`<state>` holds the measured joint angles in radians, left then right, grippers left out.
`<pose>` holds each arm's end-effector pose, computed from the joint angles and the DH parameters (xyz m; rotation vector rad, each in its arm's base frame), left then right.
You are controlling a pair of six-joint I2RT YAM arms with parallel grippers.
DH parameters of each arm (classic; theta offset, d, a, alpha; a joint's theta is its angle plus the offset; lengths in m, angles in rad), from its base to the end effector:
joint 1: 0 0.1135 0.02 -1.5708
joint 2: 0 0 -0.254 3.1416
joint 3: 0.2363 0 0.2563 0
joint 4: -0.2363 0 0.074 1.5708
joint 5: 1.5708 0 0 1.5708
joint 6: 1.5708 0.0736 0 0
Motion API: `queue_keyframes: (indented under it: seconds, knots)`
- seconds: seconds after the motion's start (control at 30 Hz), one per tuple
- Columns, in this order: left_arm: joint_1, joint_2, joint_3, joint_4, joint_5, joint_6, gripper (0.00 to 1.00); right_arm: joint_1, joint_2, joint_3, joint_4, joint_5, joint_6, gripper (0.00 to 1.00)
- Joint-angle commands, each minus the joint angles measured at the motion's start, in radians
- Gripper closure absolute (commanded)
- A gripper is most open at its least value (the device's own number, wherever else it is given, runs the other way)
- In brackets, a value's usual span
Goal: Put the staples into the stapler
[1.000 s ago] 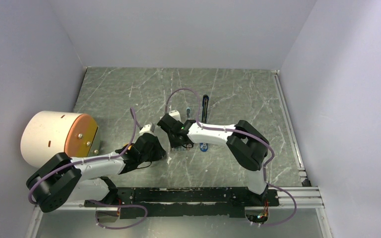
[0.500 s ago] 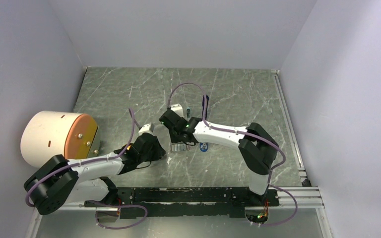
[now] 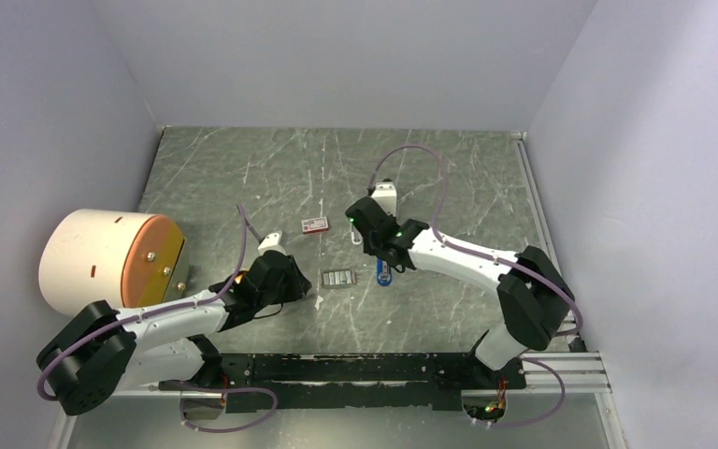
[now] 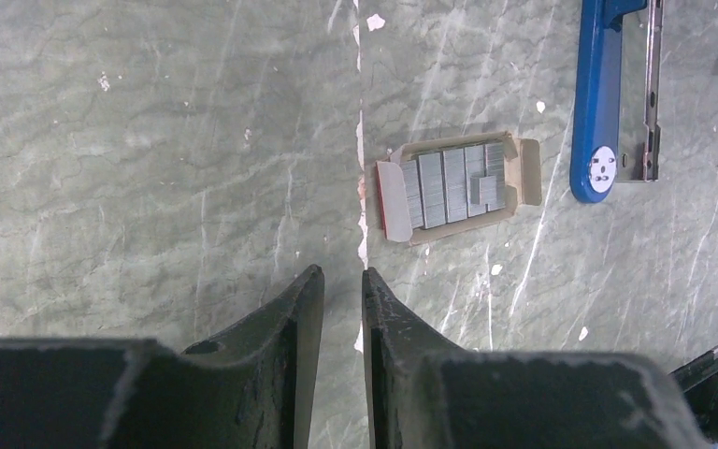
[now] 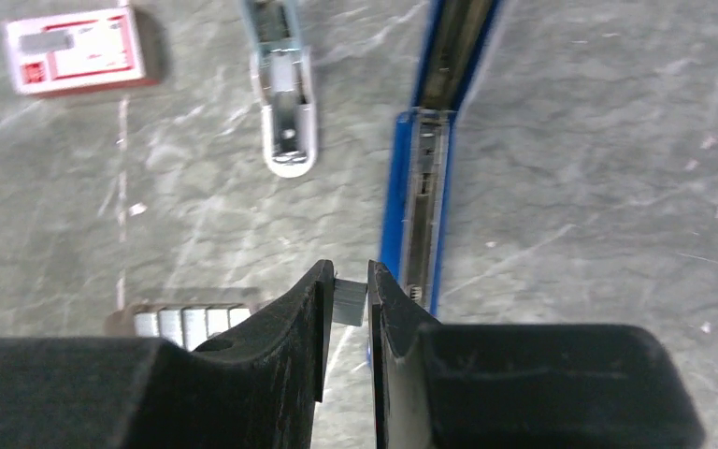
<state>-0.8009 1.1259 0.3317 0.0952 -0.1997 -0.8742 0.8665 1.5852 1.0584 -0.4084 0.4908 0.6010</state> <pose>0.1775 -0.1621 0.1131 -0.1947 2.3327 -0.6524 0.2542 0.2455 0.1823 -0.1193 2.3583 0.0807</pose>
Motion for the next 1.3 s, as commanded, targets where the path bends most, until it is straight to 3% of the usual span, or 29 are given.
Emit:
queue_keyframes:
  seconds: [0.0,0.53,1.27]
  knots:
    - [0.004,-0.018,0.001,-0.022,-0.031,0.014,0.72,-0.050,-0.045,-0.063,0.069,0.058,-0.028,0.77]
    - [0.005,-0.002,0.016,-0.031,-0.039,0.009,0.73,-0.139,-0.072,-0.203,0.282,-0.061,-0.156,0.77]
    - [0.005,-0.002,0.020,-0.035,-0.044,0.006,0.73,-0.153,-0.056,-0.233,0.305,-0.105,-0.197,0.77]
